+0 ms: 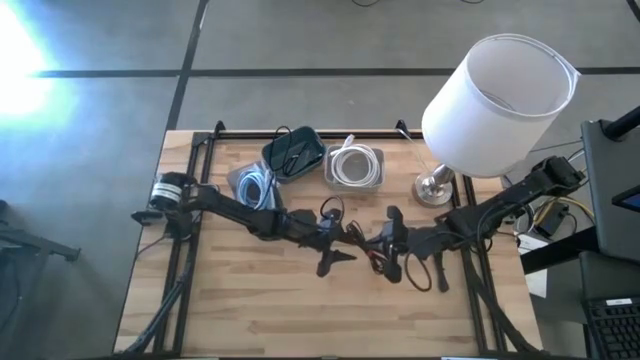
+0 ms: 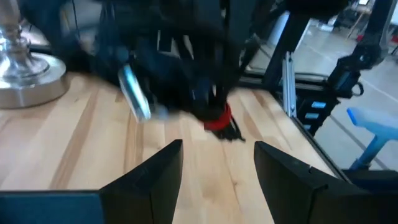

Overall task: Pick & Place USB Port
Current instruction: Put the left black charger cable into the dark green bin

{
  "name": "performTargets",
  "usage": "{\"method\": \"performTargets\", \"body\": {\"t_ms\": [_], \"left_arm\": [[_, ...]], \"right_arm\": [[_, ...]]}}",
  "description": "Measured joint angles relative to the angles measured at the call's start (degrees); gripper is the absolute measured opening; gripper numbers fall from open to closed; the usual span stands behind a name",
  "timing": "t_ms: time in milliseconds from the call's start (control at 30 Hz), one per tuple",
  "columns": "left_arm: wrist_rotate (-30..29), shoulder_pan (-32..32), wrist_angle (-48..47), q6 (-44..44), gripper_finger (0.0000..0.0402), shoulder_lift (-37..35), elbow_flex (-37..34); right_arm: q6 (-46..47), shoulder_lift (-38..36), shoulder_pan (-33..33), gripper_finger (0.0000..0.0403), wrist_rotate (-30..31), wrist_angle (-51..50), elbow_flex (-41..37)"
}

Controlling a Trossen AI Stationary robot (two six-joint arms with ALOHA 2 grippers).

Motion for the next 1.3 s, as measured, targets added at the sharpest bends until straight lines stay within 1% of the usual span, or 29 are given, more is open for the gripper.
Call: {"method": "performTargets", "body": {"t_ms": [100,267,600,667,833,1067,1300], "left_arm": [[-0.06,0.06,3.73,-0.02,0.0202,0.3,0.0],[-2.29,0.07,7.64,-0.03,0.0202,0.37,0.0],[-3.95,0.07,8.74,0.18,0.0201,0.37,0.04],[-4.33,0.09,8.75,0.2,0.0196,0.37,0.22],[-4.62,0.12,8.77,0.2,0.0163,0.37,0.59],[-6.38,0.11,8.66,0.5,0.0106,0.37,0.81],[-7.28,0.26,8.5,0.56,0.0038,0.37,0.85]], "right_arm": [[0.0,0.13,0.0,0.0008,-0.04,0.02,0.0],[-0.42,0.13,0.0,0.0008,-0.04,1.36,0.0],[-1.09,0.24,-0.04,0.0008,0.09,3.03,0.0],[-1.42,0.24,-0.04,0.0008,1.31,3.98,0.0],[-4.34,0.26,-0.04,0.0008,4.28,6.42,0.0],[-4.5,0.26,-0.04,0.0008,4.35,7.16,0.0],[-4.5,0.26,-0.04,0.0008,4.53,6.77,-0.02]]}}
